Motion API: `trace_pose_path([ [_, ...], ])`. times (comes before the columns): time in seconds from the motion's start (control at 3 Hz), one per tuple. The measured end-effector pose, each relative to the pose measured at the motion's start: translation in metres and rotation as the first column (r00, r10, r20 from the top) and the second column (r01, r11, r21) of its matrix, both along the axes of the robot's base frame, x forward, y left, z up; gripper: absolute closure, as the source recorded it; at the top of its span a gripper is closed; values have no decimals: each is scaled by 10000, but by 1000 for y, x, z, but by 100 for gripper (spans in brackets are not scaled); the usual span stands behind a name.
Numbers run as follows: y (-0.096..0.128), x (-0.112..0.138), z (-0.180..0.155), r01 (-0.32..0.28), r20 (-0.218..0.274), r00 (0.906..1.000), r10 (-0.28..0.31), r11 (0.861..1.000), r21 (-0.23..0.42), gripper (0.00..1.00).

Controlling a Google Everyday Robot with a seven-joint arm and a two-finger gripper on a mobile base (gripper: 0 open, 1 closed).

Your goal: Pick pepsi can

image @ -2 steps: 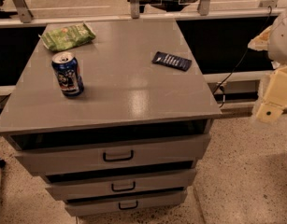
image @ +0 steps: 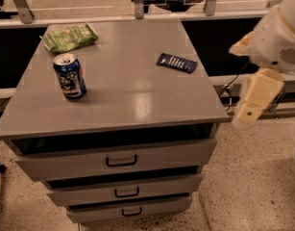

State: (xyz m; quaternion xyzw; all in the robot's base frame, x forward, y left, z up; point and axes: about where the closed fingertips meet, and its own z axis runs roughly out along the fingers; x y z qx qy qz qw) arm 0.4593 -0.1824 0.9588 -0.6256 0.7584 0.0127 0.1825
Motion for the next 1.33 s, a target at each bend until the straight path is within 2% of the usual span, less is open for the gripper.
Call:
trace_pose_path([
  [0.33, 61, 30, -25, -1327, -180, 9905, 1365, 9813, 1394, 0],
  [0.67, 137, 56, -46, -2691, -250, 9570, 2891, 9162, 2970, 0],
  [1.0, 137, 56, -46, -2691, -249, 9569, 2892, 9162, 2969, 0],
  [1.33, 152, 62, -57, -2716, -99, 9562, 2927, 8987, 3443, 0],
])
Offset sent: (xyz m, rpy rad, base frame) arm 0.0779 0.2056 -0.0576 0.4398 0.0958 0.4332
